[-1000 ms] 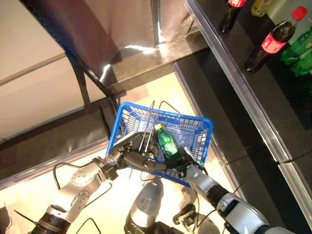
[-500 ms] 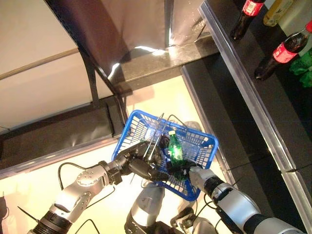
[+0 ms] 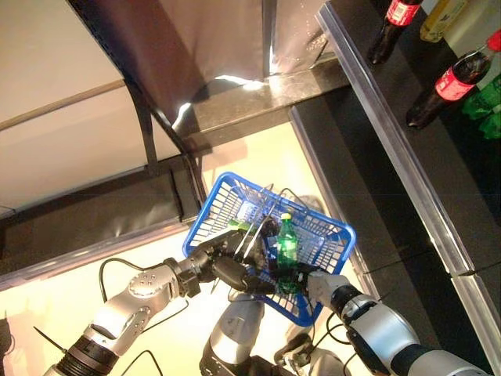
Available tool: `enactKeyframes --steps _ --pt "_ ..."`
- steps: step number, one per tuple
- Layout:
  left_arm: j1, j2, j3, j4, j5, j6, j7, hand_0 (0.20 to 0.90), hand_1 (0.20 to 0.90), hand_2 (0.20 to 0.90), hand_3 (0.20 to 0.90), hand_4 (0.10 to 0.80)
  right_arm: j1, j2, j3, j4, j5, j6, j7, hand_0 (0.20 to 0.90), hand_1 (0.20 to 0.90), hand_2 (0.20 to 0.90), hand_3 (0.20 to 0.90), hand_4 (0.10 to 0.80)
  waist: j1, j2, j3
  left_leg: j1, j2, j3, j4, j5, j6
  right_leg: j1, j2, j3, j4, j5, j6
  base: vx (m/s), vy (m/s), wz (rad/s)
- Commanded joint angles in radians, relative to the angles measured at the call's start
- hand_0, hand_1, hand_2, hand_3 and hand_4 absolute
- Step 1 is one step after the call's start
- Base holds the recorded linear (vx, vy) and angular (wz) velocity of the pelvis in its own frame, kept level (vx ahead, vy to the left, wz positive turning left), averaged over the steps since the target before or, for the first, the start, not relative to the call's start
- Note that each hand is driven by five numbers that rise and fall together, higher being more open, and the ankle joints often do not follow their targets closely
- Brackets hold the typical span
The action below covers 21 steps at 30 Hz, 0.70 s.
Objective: Pick up the drink and place into the basket.
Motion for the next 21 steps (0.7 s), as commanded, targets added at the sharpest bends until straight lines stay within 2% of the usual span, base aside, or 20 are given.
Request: enactKeyframes --steps 1,9,12,21 --pt "-0.222 -0.163 0.204 -0.407 -0.180 -0.308 -0.110 0.300 0.300 0.300 0.200 0.100 0.051 -0.140 -0.002 0.075 -0.008 0.019 -0.003 0.900 0.900 0.900 0.900 0.800 -0.021 0.076 -0.114 0.015 -0.017 0.006 0.097 -0.107 0.060 -0.071 0.005 0.001 -0.092 0.226 -0.060 -0.024 0.046 -0.02" --pt "-0.210 -0.153 0.220 -0.397 -0.174 -0.333 -0.102 0.300 0.300 0.300 0.200 0.100 0.047 -0.155 -0.004 0.016 0.014 -0.049 0.032 0.900 0.900 0.900 0.900 0.800 -0.023 0.071 -0.101 0.009 -0.017 0.011 0.103 -0.109 0.062 -0.077 0.003 0.000 -0.085 0.226 -0.059 0.000 0.000 0.00" --pt "-0.195 -0.143 0.234 -0.382 -0.156 -0.345 -0.100 0.300 0.300 0.300 0.200 0.100 0.060 -0.158 0.024 -0.094 0.008 -0.116 0.003 0.900 0.900 0.900 0.900 0.800 -0.027 0.052 -0.093 0.009 -0.008 0.016 0.098 -0.106 0.061 -0.078 0.010 0.001 -0.087 0.230 -0.059 -0.010 -0.040 0.00" --pt "-0.131 -0.131 0.262 -0.352 -0.131 -0.397 -0.091 0.300 0.300 0.300 0.200 0.100 0.174 -0.194 0.075 -0.533 0.001 -0.089 -0.113 0.900 0.900 0.900 0.900 0.800 -0.060 0.006 -0.081 0.012 0.014 0.038 0.089 -0.106 0.056 -0.080 0.032 0.020 -0.104 0.237 -0.057 -0.010 -0.025 -0.01"
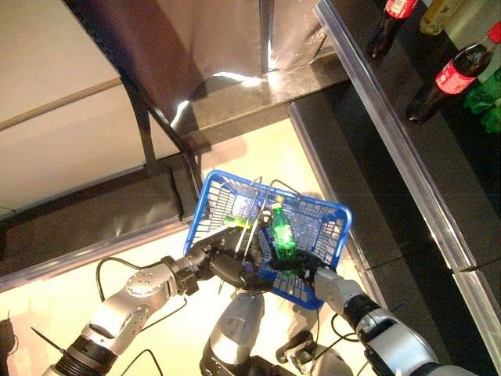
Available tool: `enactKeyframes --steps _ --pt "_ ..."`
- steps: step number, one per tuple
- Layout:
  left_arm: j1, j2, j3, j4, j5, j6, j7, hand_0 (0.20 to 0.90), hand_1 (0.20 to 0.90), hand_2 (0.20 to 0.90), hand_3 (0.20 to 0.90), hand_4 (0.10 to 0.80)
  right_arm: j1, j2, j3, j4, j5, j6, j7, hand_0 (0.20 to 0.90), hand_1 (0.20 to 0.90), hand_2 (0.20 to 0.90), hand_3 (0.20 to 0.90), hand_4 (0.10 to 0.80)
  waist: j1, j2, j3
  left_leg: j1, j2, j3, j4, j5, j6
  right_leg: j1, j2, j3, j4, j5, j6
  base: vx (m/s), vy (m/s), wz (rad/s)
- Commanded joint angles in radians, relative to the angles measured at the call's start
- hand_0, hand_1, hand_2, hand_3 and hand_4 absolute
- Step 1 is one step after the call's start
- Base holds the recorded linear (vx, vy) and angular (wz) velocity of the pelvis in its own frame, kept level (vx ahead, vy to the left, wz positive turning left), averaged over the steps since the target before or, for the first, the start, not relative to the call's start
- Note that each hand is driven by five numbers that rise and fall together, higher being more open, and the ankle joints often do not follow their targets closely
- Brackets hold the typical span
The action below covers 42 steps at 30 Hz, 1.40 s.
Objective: Pick up the drink and place into the basket.
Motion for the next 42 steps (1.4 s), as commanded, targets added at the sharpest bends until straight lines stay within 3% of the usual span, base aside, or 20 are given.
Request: enactKeyframes --steps 1,8,14,20,23,27,33,36,42 --pt "-0.127 -0.128 0.222 -0.344 -0.131 -0.396 -0.088 0.300 0.300 0.300 0.200 0.100 0.014 -0.074 0.044 -0.163 -0.001 -0.020 -0.074 0.900 0.900 0.900 0.900 0.800 -0.054 0.001 -0.079 0.032 0.000 0.033 0.089 -0.109 0.059 -0.045 0.029 0.019 -0.129 0.244 -0.052 -0.011 -0.035 -0.05" --pt "-0.035 -0.140 0.271 -0.296 -0.161 -0.391 -0.080 0.300 0.300 0.300 0.200 0.100 0.165 -0.126 0.019 -0.491 -0.112 0.005 -0.089 0.900 0.900 0.900 0.900 0.800 -0.089 -0.026 -0.088 0.043 0.013 0.054 0.077 -0.108 0.057 -0.043 0.043 0.039 -0.145 0.248 -0.049 -0.001 -0.006 -0.05" --pt "0.055 -0.167 0.300 -0.248 -0.168 -0.381 -0.038 0.300 0.300 0.300 0.200 0.100 0.299 -0.219 -0.019 -0.758 -0.164 0.037 -0.022 0.900 0.900 0.900 0.900 0.800 -0.130 -0.042 -0.106 0.040 0.022 0.078 0.067 -0.086 0.060 -0.055 0.053 0.056 -0.162 0.273 -0.051 -0.034 0.033 -0.11" --pt "0.141 -0.201 0.302 -0.184 -0.159 -0.367 0.010 0.300 0.300 0.300 0.200 0.100 0.398 -0.267 -0.080 -0.936 -0.139 0.007 0.071 0.900 0.900 0.900 0.900 0.800 -0.167 -0.061 -0.131 0.063 0.040 0.105 0.054 -0.086 0.057 -0.045 0.069 0.084 -0.185 0.280 -0.049 0.010 -0.001 -0.15" --pt "0.167 -0.214 0.292 -0.147 -0.169 -0.360 0.041 0.300 0.300 0.300 0.200 0.100 0.430 -0.276 -0.098 -0.984 -0.113 -0.029 0.132 0.900 0.900 0.900 0.900 0.800 -0.181 -0.066 -0.145 0.075 0.048 0.119 0.048 -0.086 0.055 -0.037 0.073 0.094 -0.197 0.284 -0.048 0.020 -0.001 -0.18" --pt "0.222 -0.240 0.269 0.006 -0.021 -0.423 0.246 0.300 0.300 0.300 0.200 0.100 0.491 -0.308 -0.144 -1.059 -0.047 -0.119 0.274 0.900 0.900 0.900 0.900 0.800 -0.219 -0.080 -0.196 0.108 0.064 0.155 0.038 -0.093 0.051 -0.014 0.077 0.126 -0.232 0.295 -0.039 0.044 0.013 -0.16" --pt "0.312 -0.282 0.278 0.139 0.016 -0.394 0.389 0.300 0.300 0.300 0.200 0.100 0.600 -0.338 -0.185 -1.123 -0.065 -0.135 0.432 0.900 0.900 0.900 0.900 0.800 -0.264 -0.092 -0.276 0.162 0.088 0.212 0.013 -0.107 0.050 0.024 0.076 0.171 -0.291 0.314 -0.022 0.063 0.018 -0.29" --pt "0.322 -0.294 0.260 0.218 0.021 -0.384 0.455 0.300 0.300 0.300 0.200 0.100 0.622 -0.345 -0.175 -1.125 0.007 -0.126 0.539 0.900 0.900 0.900 0.900 0.800 -0.287 -0.100 -0.320 0.202 0.104 0.252 -0.028 -0.104 0.046 0.051 0.077 0.197 -0.337 0.331 -0.010 0.050 -0.008 -0.23" --pt "0.326 -0.331 0.250 0.376 0.001 -0.393 0.479 0.300 0.300 0.300 0.200 0.100 0.659 -0.278 -0.135 -0.996 0.047 -0.107 0.610 0.900 0.900 0.900 0.900 0.800 -0.316 -0.098 -0.396 0.249 0.127 0.309 -0.091 -0.096 0.036 0.080 0.073 0.211 -0.413 0.364 0.006 0.031 -0.017 -0.25"
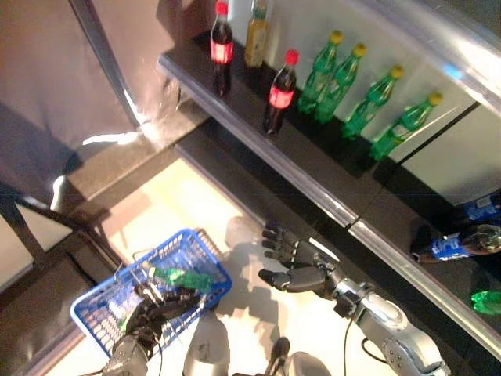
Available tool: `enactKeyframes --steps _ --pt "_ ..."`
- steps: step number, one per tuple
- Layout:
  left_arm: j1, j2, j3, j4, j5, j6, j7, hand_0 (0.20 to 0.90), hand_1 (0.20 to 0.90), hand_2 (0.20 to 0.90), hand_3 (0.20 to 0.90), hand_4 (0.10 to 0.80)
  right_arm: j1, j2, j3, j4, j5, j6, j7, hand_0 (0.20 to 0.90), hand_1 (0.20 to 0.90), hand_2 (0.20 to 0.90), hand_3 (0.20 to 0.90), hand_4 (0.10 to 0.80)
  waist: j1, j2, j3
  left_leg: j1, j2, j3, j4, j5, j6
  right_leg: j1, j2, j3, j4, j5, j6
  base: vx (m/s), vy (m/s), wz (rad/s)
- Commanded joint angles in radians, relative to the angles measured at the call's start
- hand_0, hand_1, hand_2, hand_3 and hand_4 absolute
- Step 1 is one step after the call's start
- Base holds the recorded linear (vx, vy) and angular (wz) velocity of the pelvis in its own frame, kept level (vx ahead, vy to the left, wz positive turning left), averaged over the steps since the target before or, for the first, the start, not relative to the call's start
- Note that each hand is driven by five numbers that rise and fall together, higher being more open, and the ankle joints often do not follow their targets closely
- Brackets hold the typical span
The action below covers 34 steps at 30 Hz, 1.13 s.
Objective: Pick up the drink and place into the basket.
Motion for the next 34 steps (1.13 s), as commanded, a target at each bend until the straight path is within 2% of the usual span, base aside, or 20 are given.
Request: enactKeyframes --steps 1,7,10,13,15,18,19,26,34 --pt "-0.038 -0.024 -0.019 -0.149 0.009 -0.271 -0.070 0.300 0.300 0.300 0.200 0.100 0.034 -0.017 0.045 0.061 0.046 -0.072 0.054 0.900 0.900 0.900 0.900 0.800 -0.037 0.076 -0.195 0.102 0.042 0.073 0.007 -0.072 -0.003 -0.040 -0.009 -0.004 -0.065 0.153 -0.004 0.016 -0.025 -0.18" --pt "-0.062 -0.084 -0.009 0.083 -0.002 -0.293 -0.073 0.300 0.300 0.300 0.200 0.100 0.053 0.068 0.050 0.299 0.060 -0.082 0.032 0.900 0.900 0.900 0.900 0.800 -0.066 0.084 -0.234 0.133 0.061 0.119 -0.018 -0.074 -0.010 -0.030 -0.013 0.002 -0.100 0.174 0.001 0.010 -0.023 -0.08" --pt "-0.106 -0.143 0.023 0.339 -0.011 -0.302 -0.091 0.300 0.300 0.300 0.200 0.100 0.041 0.105 0.050 0.502 -0.108 -0.170 -0.053 0.900 0.900 0.900 0.900 0.800 -0.095 0.092 -0.253 0.147 0.073 0.149 -0.033 -0.075 -0.018 -0.028 -0.020 0.004 -0.128 0.193 0.005 -0.009 -0.021 -0.10" --pt "-0.135 -0.158 0.042 0.472 -0.001 -0.300 -0.075 0.300 0.300 0.300 0.200 0.100 0.021 0.127 0.035 0.660 -0.203 -0.185 -0.120 0.900 0.900 0.900 0.900 0.800 -0.111 0.098 -0.261 0.151 0.078 0.161 -0.041 -0.076 -0.022 -0.030 -0.023 0.006 -0.141 0.201 0.008 -0.026 -0.009 -0.28" --pt "-0.153 -0.169 0.056 0.540 0.022 -0.348 -0.063 0.300 0.300 0.300 0.200 0.100 0.010 0.142 0.031 0.771 -0.285 -0.215 -0.169 0.900 0.900 0.900 0.900 0.800 -0.118 0.101 -0.263 0.146 0.078 0.162 -0.041 -0.078 -0.022 -0.032 -0.026 0.003 -0.146 0.205 0.009 -0.034 -0.006 -0.18" --pt "-0.157 -0.166 0.053 0.566 0.054 -0.356 -0.044 0.300 0.300 0.300 0.200 0.100 0.007 0.148 0.030 0.830 -0.334 -0.220 -0.204 0.900 0.900 0.900 0.900 0.800 -0.119 0.102 -0.263 0.141 0.078 0.158 -0.041 -0.080 -0.023 -0.032 -0.027 -0.003 -0.147 0.204 0.009 -0.031 -0.005 -0.07" --pt "-0.167 -0.172 0.051 0.617 0.085 -0.346 -0.036 0.300 0.300 0.300 0.200 0.100 0.002 0.172 0.014 0.921 -0.387 -0.217 -0.251 0.900 0.900 0.900 0.900 0.800 -0.119 0.104 -0.262 0.133 0.073 0.152 -0.041 -0.080 -0.022 -0.033 -0.028 -0.009 -0.147 0.206 0.010 -0.050 -0.008 -0.04" --pt "-0.207 -0.204 0.033 0.786 0.112 -0.394 -0.055 0.300 0.300 0.300 0.200 0.100 -0.044 0.237 -0.057 1.270 -0.435 -0.293 -0.325 0.900 0.900 0.900 0.900 0.800 -0.124 0.106 -0.263 0.137 0.062 0.153 -0.041 -0.089 -0.013 -0.025 -0.029 -0.006 -0.148 0.200 0.007 -0.011 0.010 0.00" --pt "-0.231 -0.209 0.003 0.788 0.081 -0.391 -0.064 0.300 0.300 0.300 0.200 0.100 -0.069 0.246 -0.078 1.345 -0.419 -0.320 -0.335 0.900 0.900 0.900 0.900 0.800 -0.129 0.113 -0.262 0.144 0.058 0.162 -0.041 -0.093 -0.006 -0.025 -0.028 0.007 -0.146 0.199 0.004 -0.001 0.005 0.00"
